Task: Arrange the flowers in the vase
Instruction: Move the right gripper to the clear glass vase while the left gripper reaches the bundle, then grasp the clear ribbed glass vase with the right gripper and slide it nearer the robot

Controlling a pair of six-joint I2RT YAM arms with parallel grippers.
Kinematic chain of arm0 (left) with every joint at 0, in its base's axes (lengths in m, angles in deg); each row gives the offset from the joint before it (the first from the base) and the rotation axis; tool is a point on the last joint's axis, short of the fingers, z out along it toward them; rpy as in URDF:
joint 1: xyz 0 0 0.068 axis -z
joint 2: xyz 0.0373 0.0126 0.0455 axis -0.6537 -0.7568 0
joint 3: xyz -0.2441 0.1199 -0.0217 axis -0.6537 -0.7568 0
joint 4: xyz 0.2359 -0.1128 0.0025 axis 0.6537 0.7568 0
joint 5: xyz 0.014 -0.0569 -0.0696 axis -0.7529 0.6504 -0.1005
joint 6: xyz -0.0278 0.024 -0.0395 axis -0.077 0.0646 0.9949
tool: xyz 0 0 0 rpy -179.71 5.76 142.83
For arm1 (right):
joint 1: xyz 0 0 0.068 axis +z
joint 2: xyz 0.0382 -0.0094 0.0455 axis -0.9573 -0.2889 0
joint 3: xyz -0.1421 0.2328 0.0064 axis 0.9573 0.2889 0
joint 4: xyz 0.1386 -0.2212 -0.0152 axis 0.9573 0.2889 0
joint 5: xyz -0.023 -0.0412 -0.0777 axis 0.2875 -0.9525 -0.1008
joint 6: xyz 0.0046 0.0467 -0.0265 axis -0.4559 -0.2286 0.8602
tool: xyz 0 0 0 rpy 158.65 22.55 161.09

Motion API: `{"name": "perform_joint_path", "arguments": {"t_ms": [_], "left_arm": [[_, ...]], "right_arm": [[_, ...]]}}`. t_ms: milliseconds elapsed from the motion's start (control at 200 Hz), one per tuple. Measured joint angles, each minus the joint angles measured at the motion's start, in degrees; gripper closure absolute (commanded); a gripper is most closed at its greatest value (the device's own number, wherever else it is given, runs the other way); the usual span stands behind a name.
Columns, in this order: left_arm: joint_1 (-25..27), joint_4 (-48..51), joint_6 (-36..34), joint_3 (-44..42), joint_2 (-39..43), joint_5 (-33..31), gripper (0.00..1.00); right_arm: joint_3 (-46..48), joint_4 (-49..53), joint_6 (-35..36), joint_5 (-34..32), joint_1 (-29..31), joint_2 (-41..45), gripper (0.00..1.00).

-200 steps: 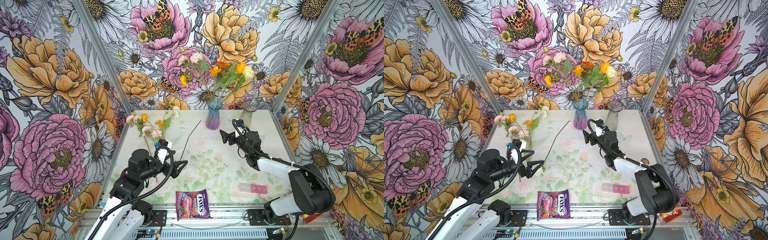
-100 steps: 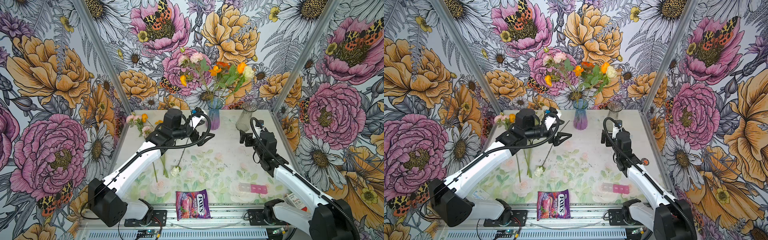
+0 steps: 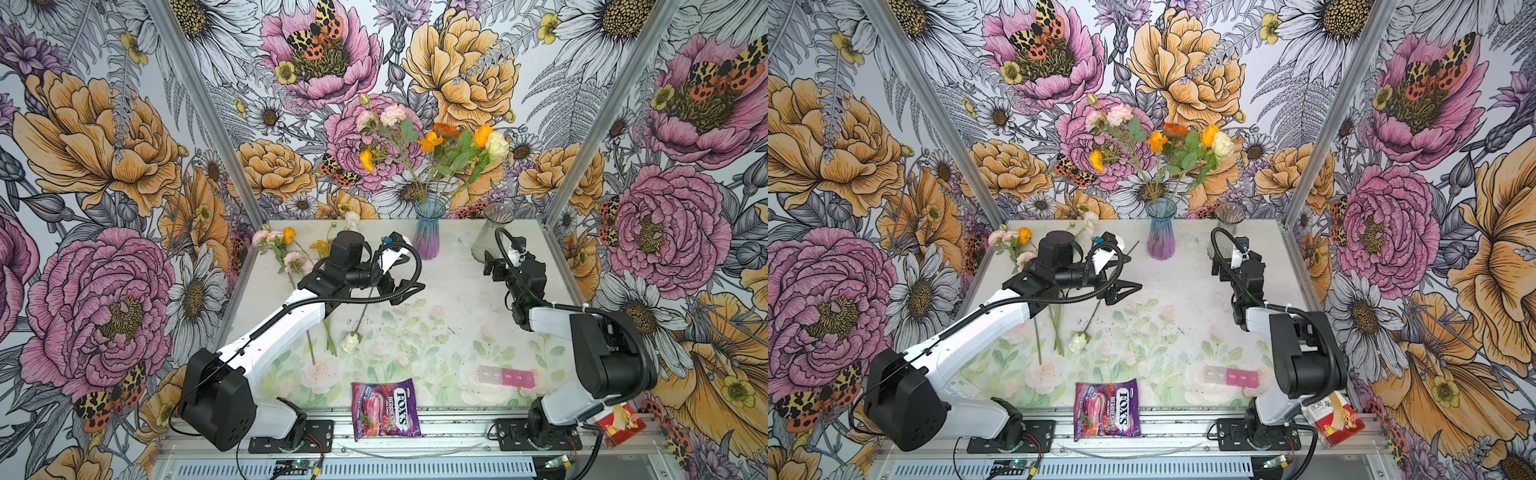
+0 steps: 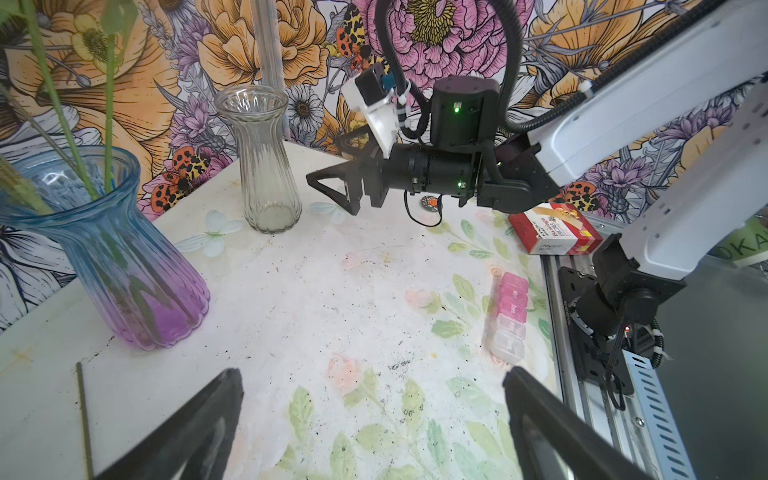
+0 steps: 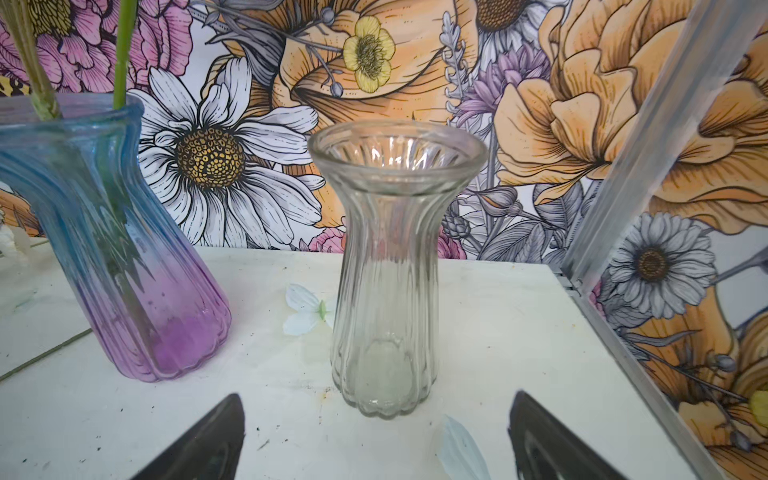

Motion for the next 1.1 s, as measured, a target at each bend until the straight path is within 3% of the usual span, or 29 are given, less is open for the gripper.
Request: {"name": "perform_joint_path", "arguments": {"t_ms": [130,285,515,1096], "left_arm": [[-2.0,-1.1,1.1,0.0,-0.1,1.0,0.01],[-2.3,-2.0,1.1,0.0,-0.4,2.0,0.01],[-2.8,-2.1,1.2,0.0,-1.5,3.1,0.01],[-2.8,-2.3,2.0,0.0,-4.3,4.4,0.01]], "right_arm": [[-1.4,-8.5,0.4,0.7,0.0,-7.8,0.01],[-7.5,-11.7,1.0,1.3,-0.1,-11.9,0.00],[-15.6,-12.4,2.1,1.8,-0.4,-15.0,0.01],[-25.5,-10.8,0.4,4.3,-3.1,-23.0,0.01]]}}
